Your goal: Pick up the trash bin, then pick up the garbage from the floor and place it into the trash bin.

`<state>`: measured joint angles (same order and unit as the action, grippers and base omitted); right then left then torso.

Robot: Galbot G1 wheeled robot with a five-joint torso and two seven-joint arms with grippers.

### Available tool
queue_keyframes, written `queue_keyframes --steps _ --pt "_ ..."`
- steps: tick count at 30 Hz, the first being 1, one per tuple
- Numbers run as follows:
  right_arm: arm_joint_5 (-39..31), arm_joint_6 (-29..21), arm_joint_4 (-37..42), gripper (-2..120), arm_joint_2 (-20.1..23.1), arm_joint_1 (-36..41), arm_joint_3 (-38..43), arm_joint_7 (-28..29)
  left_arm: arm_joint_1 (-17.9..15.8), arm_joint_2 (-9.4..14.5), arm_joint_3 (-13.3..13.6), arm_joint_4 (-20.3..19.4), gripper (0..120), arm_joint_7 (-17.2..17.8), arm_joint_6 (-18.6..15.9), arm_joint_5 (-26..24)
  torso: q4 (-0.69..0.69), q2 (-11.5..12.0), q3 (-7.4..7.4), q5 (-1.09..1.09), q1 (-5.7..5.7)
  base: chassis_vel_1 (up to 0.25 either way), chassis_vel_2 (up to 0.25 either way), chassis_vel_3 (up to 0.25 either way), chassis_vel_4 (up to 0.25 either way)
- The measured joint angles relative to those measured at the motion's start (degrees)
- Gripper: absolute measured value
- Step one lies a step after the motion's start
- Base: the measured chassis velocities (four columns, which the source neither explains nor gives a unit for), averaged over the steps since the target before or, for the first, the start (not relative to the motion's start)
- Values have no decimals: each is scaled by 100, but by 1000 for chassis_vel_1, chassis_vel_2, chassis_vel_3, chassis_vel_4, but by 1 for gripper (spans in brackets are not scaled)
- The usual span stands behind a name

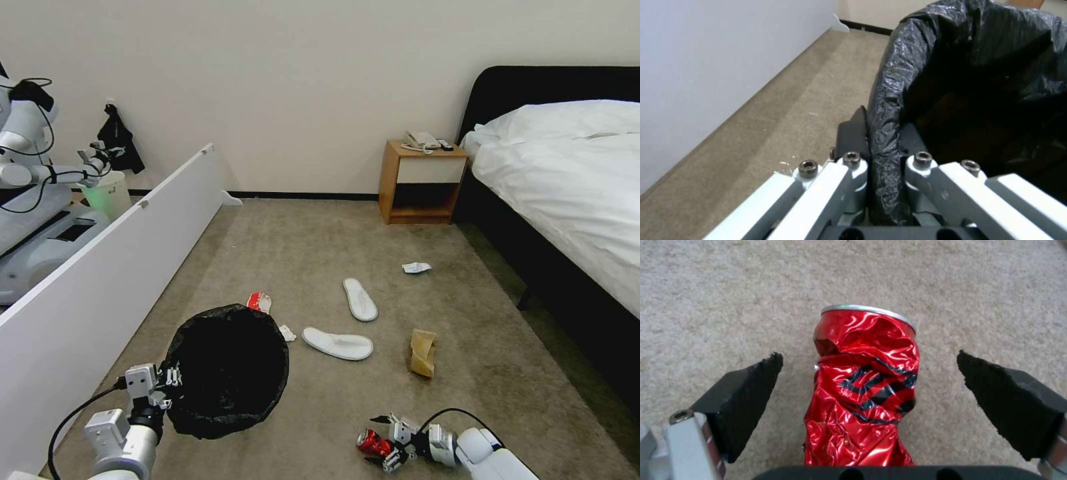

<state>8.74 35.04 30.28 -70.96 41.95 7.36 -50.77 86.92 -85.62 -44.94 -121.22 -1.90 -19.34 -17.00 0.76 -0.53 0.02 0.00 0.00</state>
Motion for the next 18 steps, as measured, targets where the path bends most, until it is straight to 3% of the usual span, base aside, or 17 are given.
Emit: queue_keyframes --steps 4,18 --pt "5 1 -2 96 -9 21 0 8 2 2 -2 0 4 0 4 -2 0 0 0 0 0 0 0 0 0" --pt "36 44 -61 48 13 64 39 51 -25 -6 16 23 4 1 4 -3 0 0 0 0 0 0 0 0 0"
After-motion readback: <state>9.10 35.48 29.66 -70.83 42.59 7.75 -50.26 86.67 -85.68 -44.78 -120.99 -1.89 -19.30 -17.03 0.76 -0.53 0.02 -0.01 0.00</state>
